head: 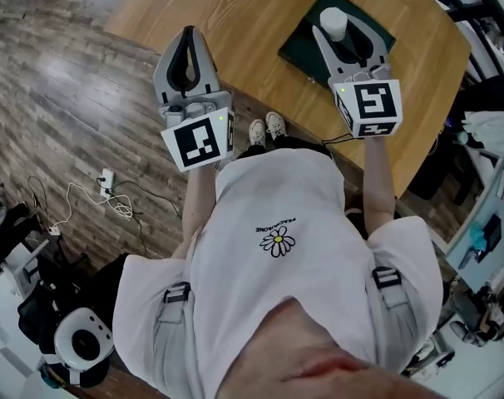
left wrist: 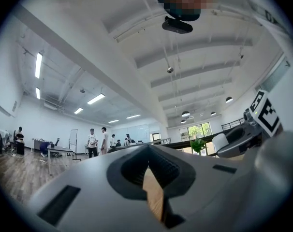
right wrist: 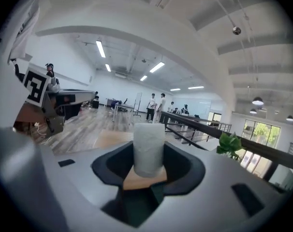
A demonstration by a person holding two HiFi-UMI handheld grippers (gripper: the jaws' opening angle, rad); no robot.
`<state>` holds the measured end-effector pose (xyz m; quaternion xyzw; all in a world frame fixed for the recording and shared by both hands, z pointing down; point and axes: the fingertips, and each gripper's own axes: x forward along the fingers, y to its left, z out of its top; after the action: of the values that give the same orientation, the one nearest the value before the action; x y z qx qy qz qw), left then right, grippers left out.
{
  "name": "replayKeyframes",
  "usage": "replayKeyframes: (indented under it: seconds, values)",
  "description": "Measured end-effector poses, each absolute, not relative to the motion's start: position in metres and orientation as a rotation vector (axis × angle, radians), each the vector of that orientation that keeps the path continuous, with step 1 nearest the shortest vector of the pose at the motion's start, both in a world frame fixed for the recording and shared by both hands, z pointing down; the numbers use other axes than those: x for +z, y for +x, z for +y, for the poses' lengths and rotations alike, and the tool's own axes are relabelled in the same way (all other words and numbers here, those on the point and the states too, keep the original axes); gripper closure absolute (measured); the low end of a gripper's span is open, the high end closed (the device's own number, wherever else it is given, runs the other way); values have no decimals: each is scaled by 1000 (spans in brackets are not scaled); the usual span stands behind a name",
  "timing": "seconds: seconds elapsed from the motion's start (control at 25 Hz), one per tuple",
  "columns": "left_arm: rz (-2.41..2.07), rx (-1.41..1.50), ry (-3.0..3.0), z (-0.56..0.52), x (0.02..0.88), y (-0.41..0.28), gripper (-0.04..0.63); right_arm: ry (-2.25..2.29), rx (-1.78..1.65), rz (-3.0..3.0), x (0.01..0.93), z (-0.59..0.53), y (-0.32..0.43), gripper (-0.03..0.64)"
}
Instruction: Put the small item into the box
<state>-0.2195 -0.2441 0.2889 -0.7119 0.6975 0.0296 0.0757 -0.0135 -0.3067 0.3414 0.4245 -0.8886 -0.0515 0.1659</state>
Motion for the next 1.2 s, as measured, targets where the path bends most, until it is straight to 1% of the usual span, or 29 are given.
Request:
replayKeyframes:
  seconds: [0.36, 0.72, 0.88, 1.2]
  values:
    - [2036, 75, -2248, -264, 308, -192, 580, 868, 3, -2280, 439, -300, 15, 436]
    - [2048, 25, -2308, -270, 325, -183, 580, 584, 243, -2014, 556, -280, 53, 436]
    - [2035, -32, -2302, -272, 332, -183, 580, 497, 294, -1923, 587, -267, 63, 436]
    - [2043, -23, -2324, -275, 333, -176, 580, 409, 322, -1784, 617, -258, 85, 436]
